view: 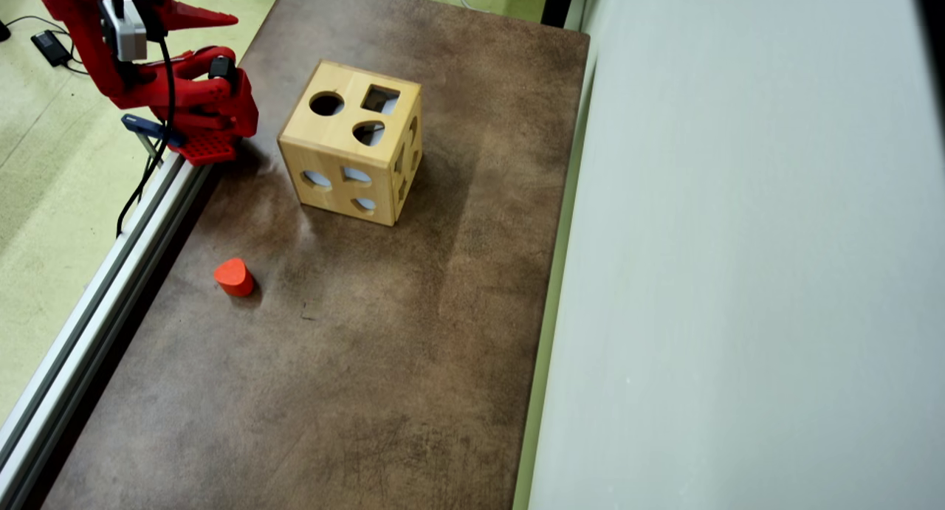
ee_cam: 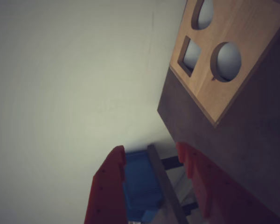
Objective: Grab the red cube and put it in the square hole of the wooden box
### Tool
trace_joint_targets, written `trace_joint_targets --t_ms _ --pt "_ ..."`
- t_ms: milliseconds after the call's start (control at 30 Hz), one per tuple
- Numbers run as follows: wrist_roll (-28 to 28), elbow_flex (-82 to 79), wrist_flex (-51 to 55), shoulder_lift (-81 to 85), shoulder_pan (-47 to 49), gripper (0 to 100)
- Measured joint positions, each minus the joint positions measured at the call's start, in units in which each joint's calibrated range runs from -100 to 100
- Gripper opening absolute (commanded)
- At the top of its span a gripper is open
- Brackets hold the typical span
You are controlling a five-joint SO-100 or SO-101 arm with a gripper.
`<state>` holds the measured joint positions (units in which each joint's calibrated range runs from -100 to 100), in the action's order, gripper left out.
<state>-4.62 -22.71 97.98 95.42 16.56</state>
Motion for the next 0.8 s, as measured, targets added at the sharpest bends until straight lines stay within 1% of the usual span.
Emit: trace_joint_targets --t_ms 133,333,433,500,667,800 --pt "0.0 0.0 0.0 0.08 -0.79 18" --pt "0.0 0.0 0.0 0.08 -10.85 18" --pt "-0.1 0.0 0.0 0.08 -14.3 17" --pt "-0.1 0.0 0.0 0.08 -15.24 14" --pt "-0.1 0.0 0.0 0.08 -15.67 2" --pt "-0.1 0.0 0.0 0.08 -15.67 2"
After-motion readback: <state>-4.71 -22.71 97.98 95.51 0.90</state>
